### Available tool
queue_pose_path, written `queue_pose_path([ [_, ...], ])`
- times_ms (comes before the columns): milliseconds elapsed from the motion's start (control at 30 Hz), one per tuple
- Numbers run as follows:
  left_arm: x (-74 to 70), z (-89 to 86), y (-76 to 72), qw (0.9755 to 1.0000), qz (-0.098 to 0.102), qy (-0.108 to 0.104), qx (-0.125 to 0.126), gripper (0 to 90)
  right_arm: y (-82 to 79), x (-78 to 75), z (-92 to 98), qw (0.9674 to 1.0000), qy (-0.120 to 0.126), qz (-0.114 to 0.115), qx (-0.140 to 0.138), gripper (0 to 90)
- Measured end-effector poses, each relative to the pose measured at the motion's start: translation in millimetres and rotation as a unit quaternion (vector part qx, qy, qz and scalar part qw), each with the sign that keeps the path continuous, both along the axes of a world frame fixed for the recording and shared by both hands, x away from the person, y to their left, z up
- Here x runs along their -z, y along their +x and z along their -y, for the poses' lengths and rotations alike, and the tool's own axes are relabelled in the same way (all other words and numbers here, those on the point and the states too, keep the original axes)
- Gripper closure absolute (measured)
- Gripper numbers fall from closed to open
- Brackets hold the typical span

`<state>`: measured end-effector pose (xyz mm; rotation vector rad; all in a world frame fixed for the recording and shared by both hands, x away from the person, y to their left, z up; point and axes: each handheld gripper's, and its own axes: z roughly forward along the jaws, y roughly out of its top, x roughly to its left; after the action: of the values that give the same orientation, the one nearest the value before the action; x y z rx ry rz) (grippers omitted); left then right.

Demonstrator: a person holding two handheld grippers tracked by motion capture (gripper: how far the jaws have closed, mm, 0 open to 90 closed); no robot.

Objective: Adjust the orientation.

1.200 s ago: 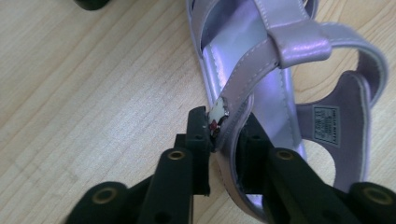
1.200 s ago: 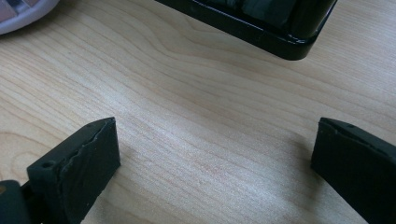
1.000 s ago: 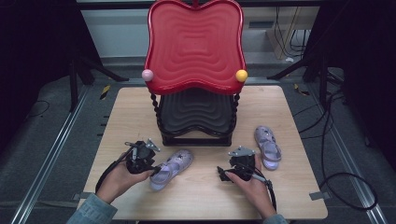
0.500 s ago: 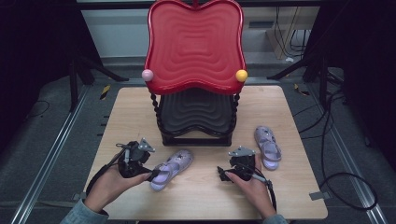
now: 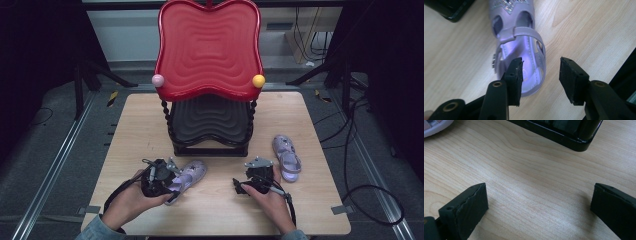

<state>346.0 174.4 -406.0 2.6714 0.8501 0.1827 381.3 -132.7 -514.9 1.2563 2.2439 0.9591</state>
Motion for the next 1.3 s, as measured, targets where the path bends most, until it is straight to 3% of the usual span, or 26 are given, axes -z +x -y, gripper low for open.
queue_pose_path([
  [67,8.8,4.6,4.5,0.9999,-0.015,0.004,0.004,57.4,-0.1,0.0,0.0,1.0,0.0,0.0,0.001,1.4],
  [400,36.7,10.3,15.2,0.9989,-0.044,0.009,-0.015,66.5,-0.2,0.0,0.2,1.0,0.0,0.0,0.001,1.4],
  [767,39.6,11.8,19.2,0.9983,-0.057,0.003,-0.014,79.8,-0.3,-0.1,0.1,1.0,0.0,0.0,0.001,1.4],
  [1067,42.8,13.0,19.5,0.9983,-0.055,0.006,-0.014,81.0,-0.5,0.0,0.1,1.0,0.001,-0.001,0.002,1.4],
  [1300,41.7,7.6,23.0,0.9978,-0.064,-0.008,-0.017,85.4,-0.2,0.0,0.3,1.0,0.0,0.0,0.001,1.4],
])
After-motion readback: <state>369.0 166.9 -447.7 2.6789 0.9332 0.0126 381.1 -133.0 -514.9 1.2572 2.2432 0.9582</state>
